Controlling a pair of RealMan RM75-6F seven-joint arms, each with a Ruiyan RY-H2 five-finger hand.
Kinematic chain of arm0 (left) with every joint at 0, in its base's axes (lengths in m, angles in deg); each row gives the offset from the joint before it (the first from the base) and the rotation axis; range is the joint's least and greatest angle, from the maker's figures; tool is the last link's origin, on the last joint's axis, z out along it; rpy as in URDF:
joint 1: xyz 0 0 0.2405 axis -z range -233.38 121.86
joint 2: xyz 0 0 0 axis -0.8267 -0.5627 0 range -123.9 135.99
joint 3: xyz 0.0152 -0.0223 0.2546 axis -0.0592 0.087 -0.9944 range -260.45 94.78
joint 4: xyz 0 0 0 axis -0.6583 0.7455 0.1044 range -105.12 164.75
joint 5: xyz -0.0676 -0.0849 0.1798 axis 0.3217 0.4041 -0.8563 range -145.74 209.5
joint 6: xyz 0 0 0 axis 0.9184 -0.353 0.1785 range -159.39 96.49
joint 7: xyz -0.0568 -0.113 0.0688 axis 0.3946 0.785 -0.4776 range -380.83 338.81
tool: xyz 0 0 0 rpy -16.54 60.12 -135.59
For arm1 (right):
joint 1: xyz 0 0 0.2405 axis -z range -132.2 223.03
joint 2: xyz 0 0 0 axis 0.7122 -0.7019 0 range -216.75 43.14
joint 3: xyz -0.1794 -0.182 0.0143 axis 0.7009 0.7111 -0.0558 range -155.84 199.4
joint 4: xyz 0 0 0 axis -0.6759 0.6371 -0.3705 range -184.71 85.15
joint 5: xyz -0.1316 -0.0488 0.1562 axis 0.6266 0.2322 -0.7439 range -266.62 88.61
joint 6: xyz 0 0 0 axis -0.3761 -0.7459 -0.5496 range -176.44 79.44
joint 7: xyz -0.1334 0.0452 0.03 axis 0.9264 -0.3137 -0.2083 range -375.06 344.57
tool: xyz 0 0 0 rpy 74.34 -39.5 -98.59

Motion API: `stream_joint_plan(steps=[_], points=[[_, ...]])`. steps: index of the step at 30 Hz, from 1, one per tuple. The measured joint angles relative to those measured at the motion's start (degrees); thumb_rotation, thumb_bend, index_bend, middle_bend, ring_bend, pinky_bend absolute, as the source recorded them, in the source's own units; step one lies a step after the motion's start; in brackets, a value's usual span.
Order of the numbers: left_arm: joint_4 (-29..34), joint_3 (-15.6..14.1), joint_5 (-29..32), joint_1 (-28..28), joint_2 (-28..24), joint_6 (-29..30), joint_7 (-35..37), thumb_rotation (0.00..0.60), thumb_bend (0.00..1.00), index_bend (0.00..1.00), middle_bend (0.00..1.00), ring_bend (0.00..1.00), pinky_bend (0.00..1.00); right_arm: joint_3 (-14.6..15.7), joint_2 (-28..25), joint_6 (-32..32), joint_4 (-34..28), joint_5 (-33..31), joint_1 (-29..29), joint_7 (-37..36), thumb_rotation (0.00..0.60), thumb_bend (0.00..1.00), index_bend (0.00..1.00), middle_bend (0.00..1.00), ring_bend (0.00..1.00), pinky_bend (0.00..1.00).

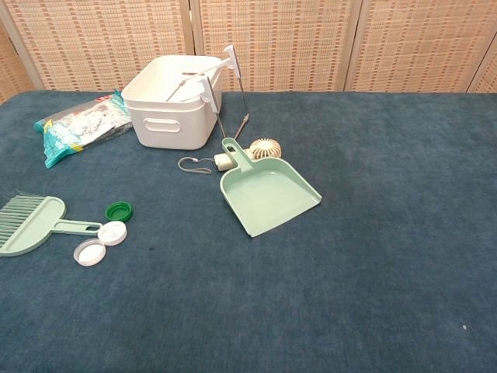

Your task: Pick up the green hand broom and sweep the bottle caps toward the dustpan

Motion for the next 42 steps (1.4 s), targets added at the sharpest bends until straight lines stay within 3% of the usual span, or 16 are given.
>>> stream_joint_plan(steps=[7, 11, 14, 17, 21, 23, 29, 34, 42], points=[[-0.3, -0.4, -0.5, 0.8, 0.8, -1.5, -0.7, 0.6, 0.35, 0.0, 0.0, 0.0, 0.06, 0.0, -0.1, -0.2, 0.1, 0.2, 0.1, -0.1, 0.6, 0.2, 0.0, 0.0, 0.0, 0.0], [-0.8, -0.8, -2.3, 1.5, 2.8, -1.4, -1.4, 0.6, 0.36, 0.0, 0.0, 0.0, 0.15, 0.1, -0.2, -1.4, 0.0, 0.9, 0.5, -0.2, 0.6, 0.2, 0.0, 0.0, 0.0, 0.0], [-1.5, -0.8, -3.5, 2.3, 4.7, -1.5, -3.4, 0.6, 0.36, 0.01, 0.02, 0.04, 0.17, -0.1, -0.3, -1.6, -0.1, 0.6, 0.7, -0.3, 0.6, 0.2, 0.0, 0.0, 0.0, 0.0], [-2.3, -0.4, -4.0, 3.1, 7.0, -1.8, -6.9, 0.6, 0.37, 0.07, 0.13, 0.25, 0.33, -0.2, -0.2, -1.3, -0.1, 0.3, 0.6, -0.3, 0.6, 0.2, 0.0, 0.0, 0.0, 0.0], [-3.7, 0.8, -3.8, 5.1, 11.2, -3.4, -10.6, 0.6, 0.37, 0.16, 0.27, 0.6, 0.72, -0.3, -0.1, -0.9, 0.1, 0.0, 0.5, -0.2, 0.6, 0.2, 0.0, 0.0, 0.0, 0.0], [-4.4, 1.2, -3.4, 6.4, 12.6, -5.2, -10.7, 0.6, 0.36, 0.19, 0.3, 0.68, 0.79, -0.3, -0.1, -0.8, 0.1, -0.2, 0.5, -0.1, 0.6, 0.2, 0.0, 0.0, 0.0, 0.0], [-8.3, 2.2, -1.8, 10.0, 16.5, -10.5, -10.4, 0.6, 0.35, 0.23, 0.31, 0.75, 0.85, -0.6, -0.1, -0.8, 0.1, -0.6, 0.5, 0.1, 0.6, 0.2, 0.0, 0.0, 0.0, 0.0], [-12.8, 2.9, -1.5, 11.6, 20.1, -10.8, -11.1, 0.6, 0.34, 0.29, 0.29, 0.75, 0.85, -0.8, -0.2, -0.8, 0.1, -1.0, 0.5, 0.0, 0.6, 0.2, 0.0, 0.0, 0.0, 0.0], [-20.4, 2.4, -0.7, 14.0, 24.9, -13.9, -11.3, 0.6, 0.33, 0.28, 0.26, 0.75, 0.85, -0.9, -0.4, -1.8, -0.1, -0.7, 0.9, -0.4, 0.6, 0.2, 0.0, 0.0, 0.0, 0.0]])
